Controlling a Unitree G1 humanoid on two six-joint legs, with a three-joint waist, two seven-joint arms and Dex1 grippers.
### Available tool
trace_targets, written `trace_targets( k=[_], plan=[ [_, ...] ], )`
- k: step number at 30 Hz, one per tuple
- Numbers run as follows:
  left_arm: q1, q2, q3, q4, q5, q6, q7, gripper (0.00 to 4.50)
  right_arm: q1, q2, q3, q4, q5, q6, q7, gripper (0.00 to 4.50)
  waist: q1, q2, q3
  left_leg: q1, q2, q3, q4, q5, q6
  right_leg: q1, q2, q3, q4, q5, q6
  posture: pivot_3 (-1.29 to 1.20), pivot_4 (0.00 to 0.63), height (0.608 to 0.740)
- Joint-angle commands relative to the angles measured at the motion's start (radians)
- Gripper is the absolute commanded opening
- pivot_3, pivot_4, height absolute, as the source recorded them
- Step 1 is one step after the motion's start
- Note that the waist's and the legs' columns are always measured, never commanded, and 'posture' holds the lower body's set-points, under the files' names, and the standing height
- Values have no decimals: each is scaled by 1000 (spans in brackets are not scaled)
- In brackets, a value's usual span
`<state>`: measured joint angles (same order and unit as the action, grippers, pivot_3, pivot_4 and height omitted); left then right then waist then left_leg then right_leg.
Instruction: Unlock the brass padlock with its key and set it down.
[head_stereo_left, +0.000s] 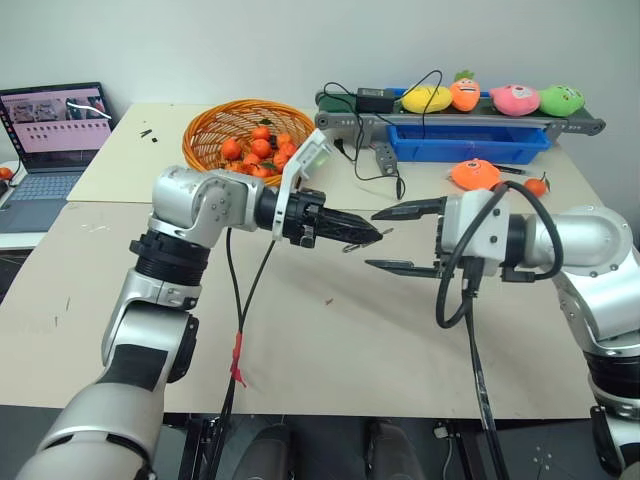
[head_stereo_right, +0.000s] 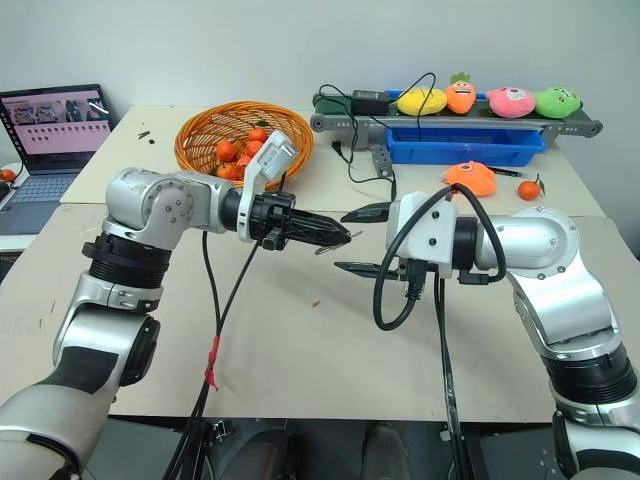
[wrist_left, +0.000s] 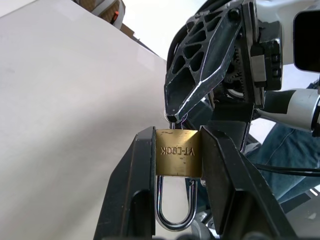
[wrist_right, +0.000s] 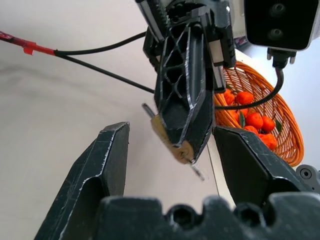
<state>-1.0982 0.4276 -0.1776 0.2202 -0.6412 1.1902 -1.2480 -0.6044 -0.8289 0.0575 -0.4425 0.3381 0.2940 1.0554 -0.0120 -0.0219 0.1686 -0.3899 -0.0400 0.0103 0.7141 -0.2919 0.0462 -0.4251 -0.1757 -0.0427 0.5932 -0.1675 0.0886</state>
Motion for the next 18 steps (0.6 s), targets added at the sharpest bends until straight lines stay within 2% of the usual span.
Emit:
trace_targets(
  k=[1,10,18],
  plan=[
    [-12,8,8,-59,-41,23,-11,815,-19,6,-23,-13,13,-8,-7,3156,0,0,0,0,0,0,0,0,0,0,0,0,0,0,0,0,150,740],
    [-27,31,-3,-43,-42,15,-24,815,-5,6,-27,-9,7,-15,-2,3156,0,0,0,0,0,0,0,0,0,0,0,0,0,0,0,0,150,740],
    [-52,103,-73,-6,-22,-19,-139,815,21,15,-30,-34,25,-1,-9,3156,0,0,0,0,0,0,0,0,0,0,0,0,0,0,0,0,150,740]
  ],
)
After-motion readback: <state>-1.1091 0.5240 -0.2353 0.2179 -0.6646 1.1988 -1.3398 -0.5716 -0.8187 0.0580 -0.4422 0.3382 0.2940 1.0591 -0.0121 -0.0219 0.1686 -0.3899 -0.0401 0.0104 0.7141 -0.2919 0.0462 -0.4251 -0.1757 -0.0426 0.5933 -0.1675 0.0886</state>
